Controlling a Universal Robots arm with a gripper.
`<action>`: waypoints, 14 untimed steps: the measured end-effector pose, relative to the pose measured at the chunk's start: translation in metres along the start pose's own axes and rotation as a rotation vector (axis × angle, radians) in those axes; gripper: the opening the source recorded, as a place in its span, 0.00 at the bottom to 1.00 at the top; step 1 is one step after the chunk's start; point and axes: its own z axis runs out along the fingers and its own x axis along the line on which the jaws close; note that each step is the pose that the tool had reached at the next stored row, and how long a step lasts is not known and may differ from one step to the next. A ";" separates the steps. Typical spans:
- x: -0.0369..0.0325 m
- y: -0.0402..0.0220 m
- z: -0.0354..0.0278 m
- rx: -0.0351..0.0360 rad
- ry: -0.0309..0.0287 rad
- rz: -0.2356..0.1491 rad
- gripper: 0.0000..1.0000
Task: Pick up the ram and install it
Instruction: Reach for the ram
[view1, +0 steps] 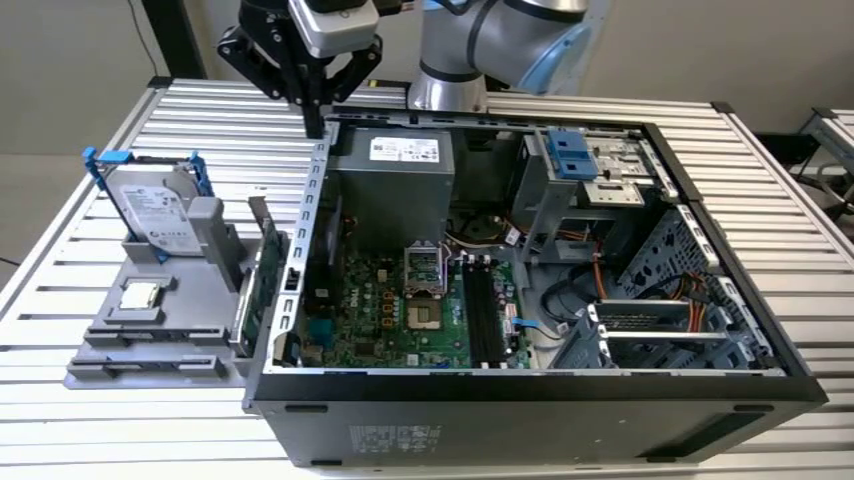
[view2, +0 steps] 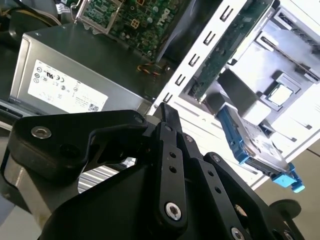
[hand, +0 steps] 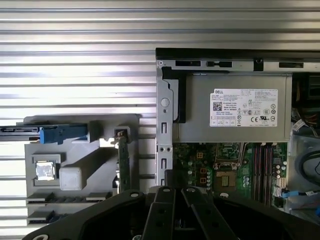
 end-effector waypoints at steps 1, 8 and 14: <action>0.0014 0.0000 0.0000 0.0000 0.0000 0.000 0.00; 0.0119 -0.0003 -0.0002 0.0000 0.0002 -0.004 0.00; 0.0190 -0.0004 -0.0002 -0.0001 0.0004 -0.008 0.00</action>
